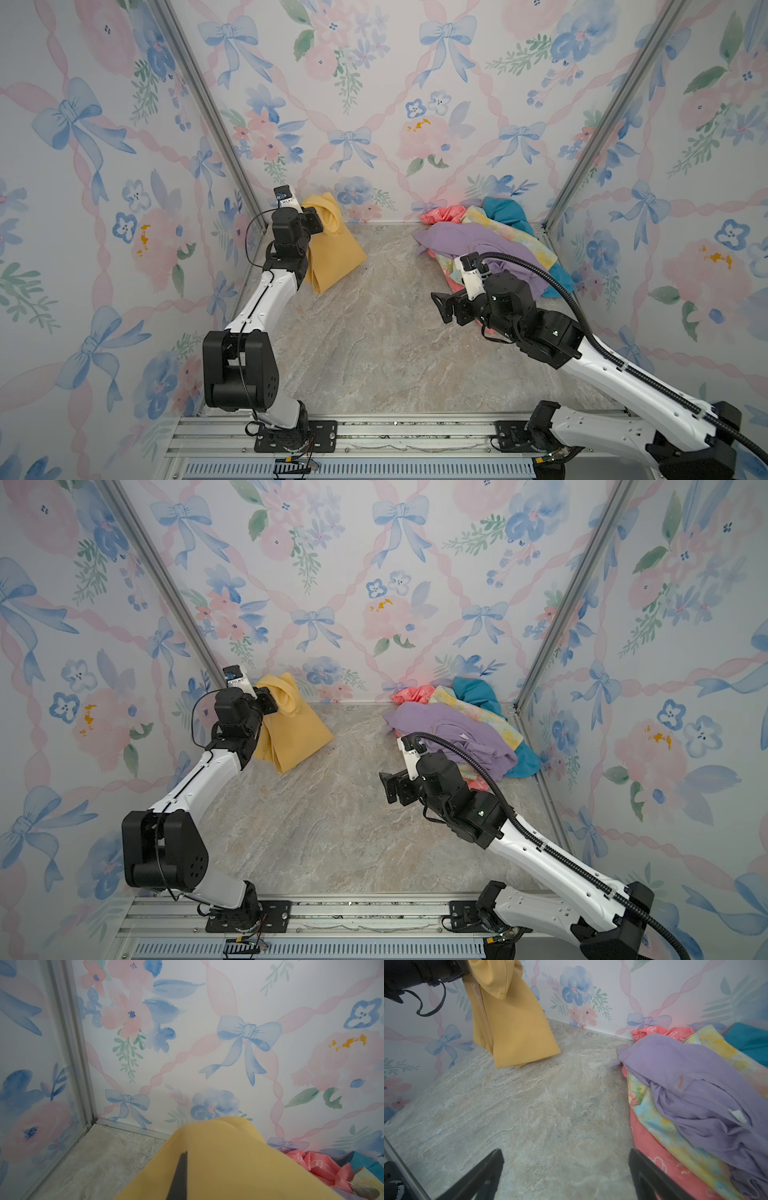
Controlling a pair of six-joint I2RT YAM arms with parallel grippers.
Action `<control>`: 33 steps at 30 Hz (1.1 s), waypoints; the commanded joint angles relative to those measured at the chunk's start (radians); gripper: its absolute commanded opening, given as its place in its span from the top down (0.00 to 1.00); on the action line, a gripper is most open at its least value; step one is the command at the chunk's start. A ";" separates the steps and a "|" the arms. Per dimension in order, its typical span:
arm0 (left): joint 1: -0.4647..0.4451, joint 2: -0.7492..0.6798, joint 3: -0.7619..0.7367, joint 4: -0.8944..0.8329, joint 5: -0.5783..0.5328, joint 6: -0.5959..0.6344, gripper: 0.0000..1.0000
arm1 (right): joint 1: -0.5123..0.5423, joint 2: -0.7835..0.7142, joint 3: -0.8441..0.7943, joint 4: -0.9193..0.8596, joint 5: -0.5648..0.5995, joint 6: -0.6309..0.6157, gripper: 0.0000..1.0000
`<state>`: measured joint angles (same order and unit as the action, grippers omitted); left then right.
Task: Pick out a specific cloth from the pile
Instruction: 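Carry the yellow cloth to the empty corner while the right arm withdraws, then lower the yellow cloth onto the table and open the left gripper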
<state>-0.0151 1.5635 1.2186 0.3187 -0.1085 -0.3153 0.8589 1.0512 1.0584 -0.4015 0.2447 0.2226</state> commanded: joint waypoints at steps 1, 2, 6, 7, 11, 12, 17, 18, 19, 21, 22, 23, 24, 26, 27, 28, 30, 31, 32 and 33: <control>0.043 0.040 0.052 0.037 -0.030 -0.027 1.00 | -0.007 -0.022 -0.019 0.023 0.016 -0.016 0.03; 0.059 0.052 0.058 0.037 -0.027 -0.036 1.00 | -0.012 -0.024 -0.023 0.026 0.012 -0.018 0.03; 0.092 0.081 0.062 0.033 -0.004 -0.058 1.00 | -0.053 -0.027 -0.048 0.059 -0.011 -0.012 0.03; 0.096 0.086 0.051 0.040 0.000 -0.068 1.00 | -0.070 -0.025 -0.053 0.067 -0.023 -0.007 0.03; 0.098 0.127 0.007 0.045 0.010 -0.112 1.00 | -0.102 -0.013 -0.067 0.102 -0.054 0.007 0.03; 0.098 0.138 -0.004 0.046 0.010 -0.121 1.00 | -0.105 -0.011 -0.072 0.110 -0.056 0.009 0.03; 0.098 0.203 -0.024 0.004 0.000 -0.160 1.00 | -0.123 0.008 -0.092 0.139 -0.075 0.027 0.03; 0.099 0.214 -0.016 -0.015 -0.004 -0.167 1.00 | -0.125 0.013 -0.093 0.139 -0.076 0.027 0.03; 0.105 0.232 -0.001 -0.037 0.000 -0.176 1.00 | -0.128 0.017 -0.094 0.136 -0.080 0.029 0.03; 0.114 0.263 0.027 -0.075 0.017 -0.195 1.00 | -0.136 0.022 -0.098 0.137 -0.082 0.034 0.03; 0.118 0.278 0.039 -0.088 0.025 -0.203 1.00 | -0.139 0.022 -0.102 0.139 -0.082 0.037 0.03; 0.121 0.290 0.047 -0.101 0.029 -0.213 1.00 | -0.139 0.020 -0.108 0.145 -0.084 0.042 0.03; 0.123 0.298 0.054 -0.107 0.034 -0.220 1.00 | -0.139 0.017 -0.114 0.150 -0.083 0.044 0.03; 0.133 0.325 0.072 -0.127 0.062 -0.251 1.00 | -0.142 0.011 -0.129 0.162 -0.076 0.049 0.03; 0.138 0.339 0.079 -0.133 0.079 -0.268 1.00 | -0.144 0.006 -0.134 0.164 -0.073 0.050 0.03; 0.148 0.354 0.084 -0.137 0.105 -0.297 1.00 | -0.146 0.002 -0.141 0.164 -0.061 0.053 0.03; 0.171 0.382 0.088 -0.136 0.151 -0.358 1.00 | -0.152 -0.011 -0.154 0.166 -0.038 0.053 0.03; 0.180 0.396 0.095 -0.136 0.175 -0.377 1.00 | -0.159 -0.021 -0.163 0.168 -0.034 0.053 0.03; 0.184 0.404 0.101 -0.136 0.186 -0.383 1.00 | -0.166 -0.031 -0.171 0.171 -0.028 0.053 0.03; 0.185 0.414 0.110 -0.136 0.190 -0.385 1.00 | -0.176 -0.042 -0.184 0.176 -0.022 0.055 0.03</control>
<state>0.1547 1.9427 1.2976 0.2100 0.0158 -0.6323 0.7055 1.0500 0.8997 -0.2558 0.1886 0.2623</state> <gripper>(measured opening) 0.049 0.971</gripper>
